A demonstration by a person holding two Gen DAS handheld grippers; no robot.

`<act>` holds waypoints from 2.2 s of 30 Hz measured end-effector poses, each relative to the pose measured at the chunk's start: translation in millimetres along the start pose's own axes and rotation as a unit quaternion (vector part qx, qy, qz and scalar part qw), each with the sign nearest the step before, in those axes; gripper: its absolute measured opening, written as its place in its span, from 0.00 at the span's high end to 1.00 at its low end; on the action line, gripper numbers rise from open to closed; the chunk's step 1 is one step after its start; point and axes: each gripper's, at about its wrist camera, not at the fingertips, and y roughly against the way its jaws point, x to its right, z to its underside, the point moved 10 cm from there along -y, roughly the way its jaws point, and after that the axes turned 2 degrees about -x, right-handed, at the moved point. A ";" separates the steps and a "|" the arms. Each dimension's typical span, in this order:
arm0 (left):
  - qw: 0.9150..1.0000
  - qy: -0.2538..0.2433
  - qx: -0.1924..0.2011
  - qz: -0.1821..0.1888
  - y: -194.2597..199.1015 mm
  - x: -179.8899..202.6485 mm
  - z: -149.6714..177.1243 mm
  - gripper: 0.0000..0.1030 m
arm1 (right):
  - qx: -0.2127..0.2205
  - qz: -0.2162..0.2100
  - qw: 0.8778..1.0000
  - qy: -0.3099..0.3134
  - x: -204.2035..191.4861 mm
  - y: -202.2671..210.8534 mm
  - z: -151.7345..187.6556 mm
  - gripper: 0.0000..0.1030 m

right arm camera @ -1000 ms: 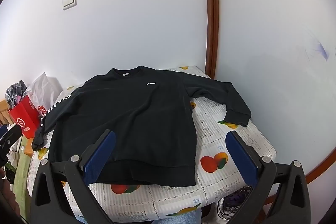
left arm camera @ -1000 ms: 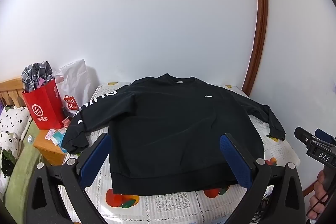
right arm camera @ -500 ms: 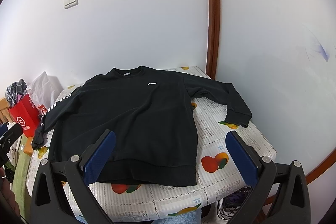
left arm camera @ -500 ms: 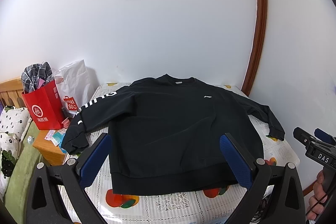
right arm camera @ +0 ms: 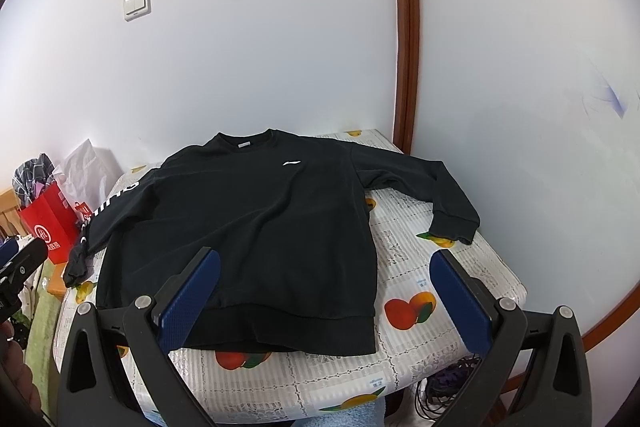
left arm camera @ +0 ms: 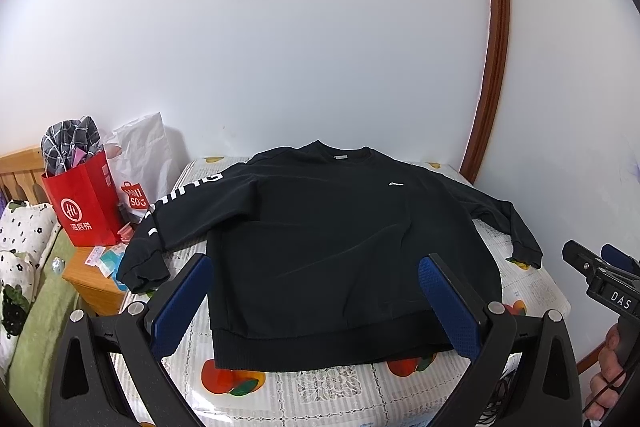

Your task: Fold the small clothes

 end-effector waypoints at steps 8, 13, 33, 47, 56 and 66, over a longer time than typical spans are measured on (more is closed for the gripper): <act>1.000 0.003 0.002 0.000 1.2 -6.8 -2.1 0.00 | 0.005 0.000 1.000 -0.003 -0.1 4.1 -4.0 0.00; 1.000 0.003 0.002 0.002 0.4 -8.1 -2.0 0.00 | -0.022 0.014 1.000 0.013 -0.5 2.3 -1.1 0.00; 0.998 0.025 -0.048 -0.023 -88.2 -68.4 9.9 0.00 | -0.019 -0.009 0.998 0.054 -34.4 -57.5 -7.4 0.00; 0.973 0.111 -0.150 -0.135 -217.9 -229.9 78.5 0.14 | -0.043 -0.037 0.997 0.060 -83.7 -164.9 11.0 0.10; 0.967 0.096 -0.163 -0.169 -245.1 -255.1 86.4 0.38 | -0.094 -0.064 0.993 0.041 -111.9 -202.0 27.5 0.11; 0.962 0.093 -0.159 -0.203 -241.4 -273.6 74.6 0.93 | -0.098 -0.054 0.993 0.030 -95.5 -199.5 26.3 0.11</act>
